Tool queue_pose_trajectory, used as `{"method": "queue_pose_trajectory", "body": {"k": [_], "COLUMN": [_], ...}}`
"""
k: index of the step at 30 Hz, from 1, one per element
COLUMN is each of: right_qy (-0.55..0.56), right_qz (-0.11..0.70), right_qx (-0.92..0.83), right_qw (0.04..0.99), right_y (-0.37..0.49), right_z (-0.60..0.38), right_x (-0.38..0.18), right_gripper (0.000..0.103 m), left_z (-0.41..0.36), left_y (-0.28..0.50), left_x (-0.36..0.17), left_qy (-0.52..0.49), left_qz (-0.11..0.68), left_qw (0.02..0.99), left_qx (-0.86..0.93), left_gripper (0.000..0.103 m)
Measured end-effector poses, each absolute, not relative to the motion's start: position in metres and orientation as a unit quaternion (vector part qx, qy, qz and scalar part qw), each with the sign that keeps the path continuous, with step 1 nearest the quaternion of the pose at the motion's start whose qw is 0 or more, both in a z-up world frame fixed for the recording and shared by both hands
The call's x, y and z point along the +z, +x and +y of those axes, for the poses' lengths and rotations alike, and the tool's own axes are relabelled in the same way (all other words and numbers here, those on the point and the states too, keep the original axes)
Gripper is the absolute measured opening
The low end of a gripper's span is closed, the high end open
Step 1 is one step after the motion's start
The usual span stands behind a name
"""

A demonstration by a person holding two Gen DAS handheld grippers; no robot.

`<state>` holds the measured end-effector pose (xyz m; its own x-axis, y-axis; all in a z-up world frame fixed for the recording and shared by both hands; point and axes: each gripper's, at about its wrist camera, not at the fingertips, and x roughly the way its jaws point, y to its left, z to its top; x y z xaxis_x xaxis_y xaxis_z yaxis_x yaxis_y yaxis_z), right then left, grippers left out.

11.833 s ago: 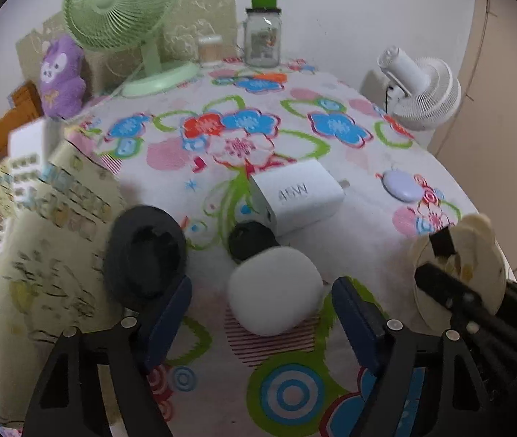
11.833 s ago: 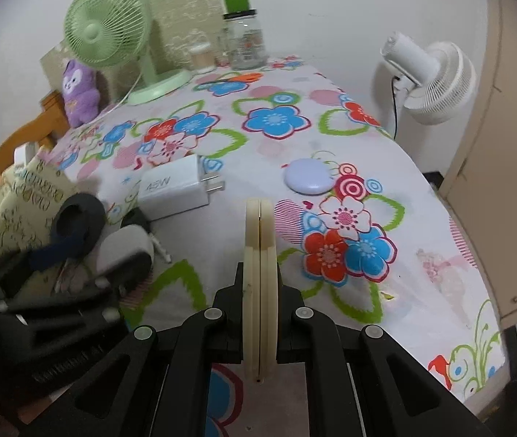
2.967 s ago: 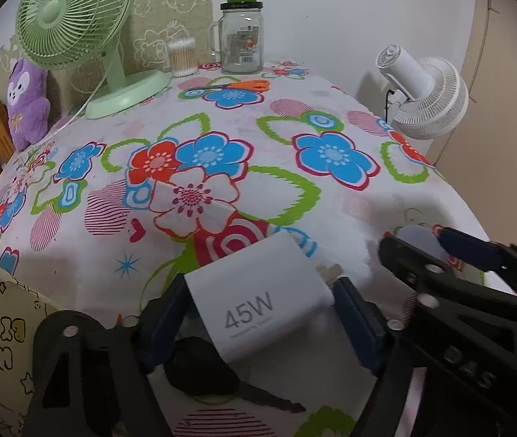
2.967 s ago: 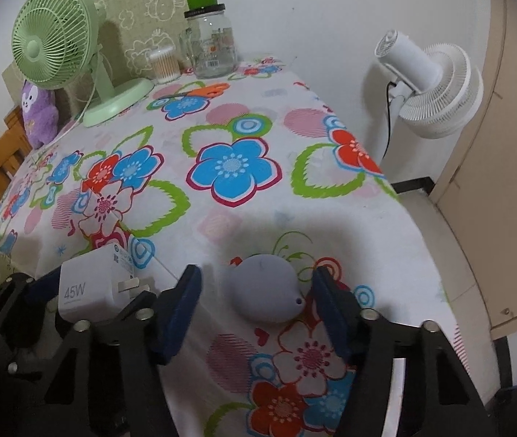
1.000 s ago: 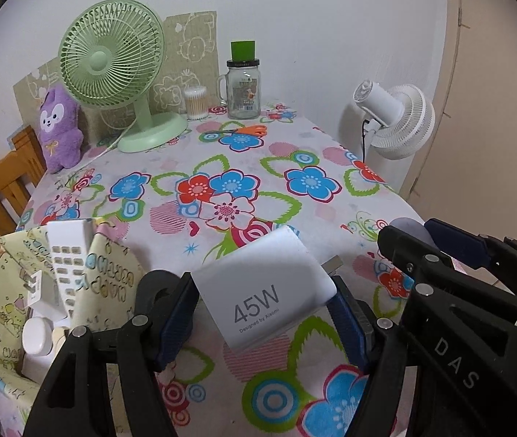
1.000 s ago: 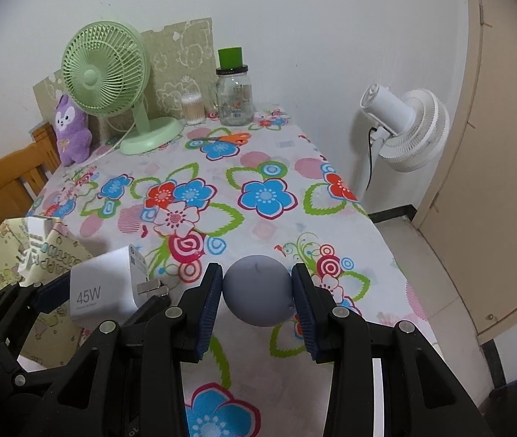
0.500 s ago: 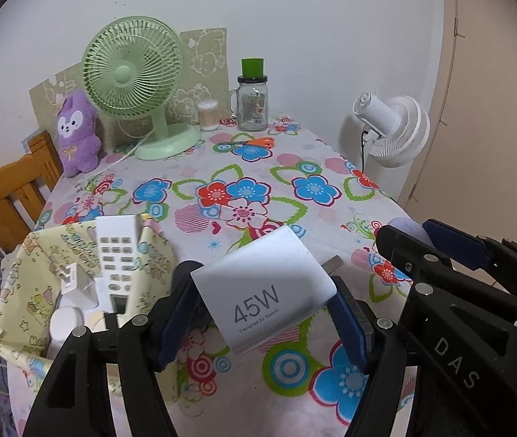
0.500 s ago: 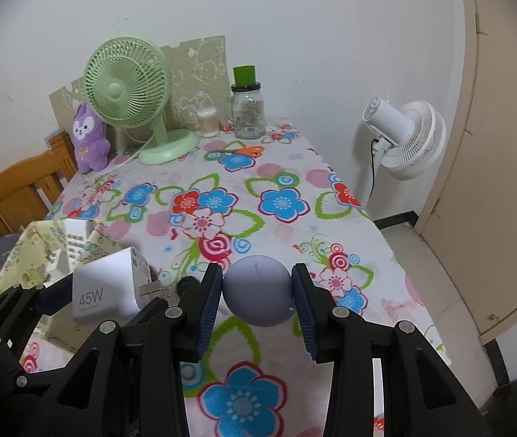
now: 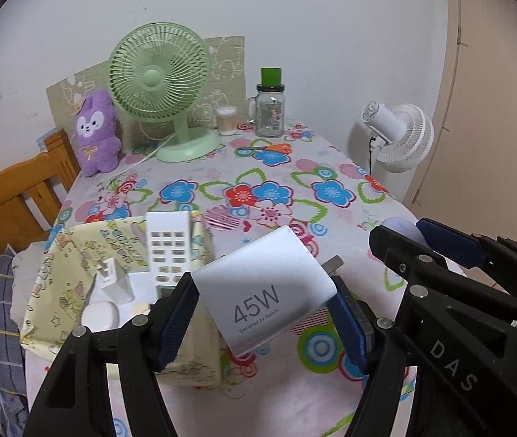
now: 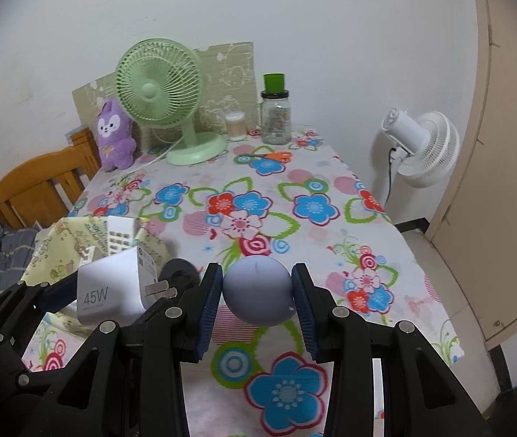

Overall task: Organize rigid objects
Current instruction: 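Carry the charger with the left tool and the puck with the right tool over the box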

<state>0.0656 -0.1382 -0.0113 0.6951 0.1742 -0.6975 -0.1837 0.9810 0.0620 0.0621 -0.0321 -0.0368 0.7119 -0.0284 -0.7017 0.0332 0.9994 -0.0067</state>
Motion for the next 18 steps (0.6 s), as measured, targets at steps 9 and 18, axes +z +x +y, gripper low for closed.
{"method": "queue_pose_trajectory", "body": {"k": [9,18], "right_qy": [-0.013,-0.019], "right_qz": [0.381,0.385], "right_qx": [0.113,0.125], "right_qw": [0.917,0.914], "right_y": [0.065,0.069], "right_z": [-0.104,-0.071], "right_x": [-0.008,-0.007], "right_gripper": [0.042,0.042], "left_z": [0.001,0.031], "left_y": [0.059,0.060], "left_x": [-0.035,-0.034], "left_qy": [-0.003,0.000], "left_qz": [0.379,0.379], "left_qw": [0.925,0.926], "left_qx": [-0.012,-0.007], "left_gripper": [0.073,0.073]}}
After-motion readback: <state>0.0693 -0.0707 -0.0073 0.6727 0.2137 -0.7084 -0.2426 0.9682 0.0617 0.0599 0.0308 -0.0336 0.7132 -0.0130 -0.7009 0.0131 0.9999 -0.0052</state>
